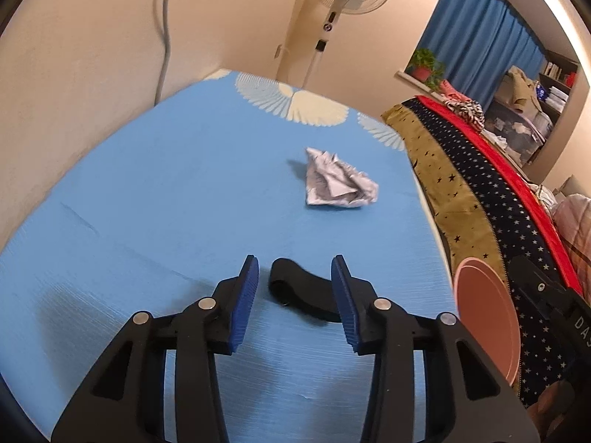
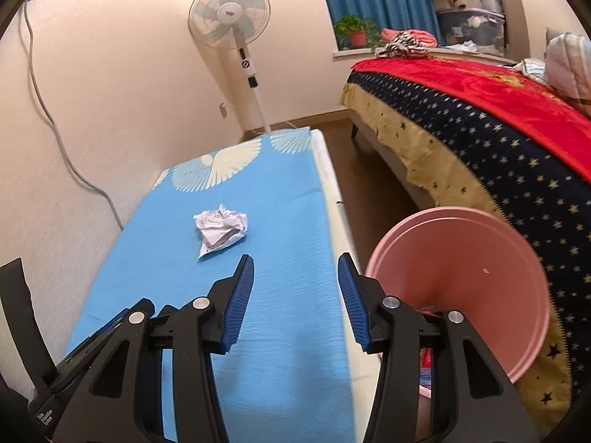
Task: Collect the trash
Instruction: 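Grasp the white crumpled paper with the right gripper while the left grasps the black strap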
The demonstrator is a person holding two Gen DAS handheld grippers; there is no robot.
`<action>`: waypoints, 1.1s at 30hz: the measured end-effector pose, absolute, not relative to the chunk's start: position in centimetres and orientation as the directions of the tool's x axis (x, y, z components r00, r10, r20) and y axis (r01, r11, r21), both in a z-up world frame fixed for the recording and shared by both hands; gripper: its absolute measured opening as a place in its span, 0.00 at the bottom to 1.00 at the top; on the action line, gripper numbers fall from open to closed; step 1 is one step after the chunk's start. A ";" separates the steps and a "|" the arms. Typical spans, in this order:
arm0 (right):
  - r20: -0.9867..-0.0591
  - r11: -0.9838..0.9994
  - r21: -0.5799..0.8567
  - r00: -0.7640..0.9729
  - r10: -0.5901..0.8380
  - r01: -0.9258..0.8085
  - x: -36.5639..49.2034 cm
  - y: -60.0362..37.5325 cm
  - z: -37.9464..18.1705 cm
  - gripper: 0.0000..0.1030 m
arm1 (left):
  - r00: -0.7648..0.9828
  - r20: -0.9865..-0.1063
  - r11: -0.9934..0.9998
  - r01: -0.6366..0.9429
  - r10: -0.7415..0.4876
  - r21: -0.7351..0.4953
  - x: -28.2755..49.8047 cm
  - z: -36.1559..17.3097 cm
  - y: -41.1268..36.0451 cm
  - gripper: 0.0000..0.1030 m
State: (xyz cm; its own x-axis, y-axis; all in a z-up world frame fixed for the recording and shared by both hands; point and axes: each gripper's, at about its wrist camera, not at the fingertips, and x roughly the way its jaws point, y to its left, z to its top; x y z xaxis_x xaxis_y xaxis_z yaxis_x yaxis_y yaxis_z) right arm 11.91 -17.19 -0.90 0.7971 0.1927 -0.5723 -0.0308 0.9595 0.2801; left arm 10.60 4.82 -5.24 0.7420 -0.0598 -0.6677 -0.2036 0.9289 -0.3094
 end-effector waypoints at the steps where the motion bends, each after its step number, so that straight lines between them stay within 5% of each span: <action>1: -0.576 0.959 0.280 0.794 0.194 -0.031 12.2 -17.0 -1.2 0.46 | 0.736 -0.675 0.928 -0.209 -0.059 -0.309 10.8 -5.6 5.0 0.40; 7: -0.586 0.952 0.301 0.778 0.227 -0.051 14.4 -16.1 -2.8 0.46 | 0.695 -0.714 0.930 -0.203 -0.083 -0.305 11.9 -7.3 4.6 0.37; 10: -0.595 0.945 0.320 0.763 0.252 -0.063 15.7 -15.4 -3.6 0.46 | 0.692 -0.714 0.935 -0.177 -0.103 -0.307 12.4 -7.5 4.6 0.09; 23: -0.599 0.916 0.367 0.712 0.367 -0.163 21.6 -12.0 -5.5 0.46 | 0.749 -0.660 0.919 -0.298 0.059 -0.256 13.5 -6.4 7.2 0.07; 33: -0.623 0.905 0.390 0.676 0.394 -0.167 26.3 -10.2 -6.7 0.46 | 0.738 -0.671 0.919 -0.308 0.068 -0.246 14.4 -6.9 7.5 0.07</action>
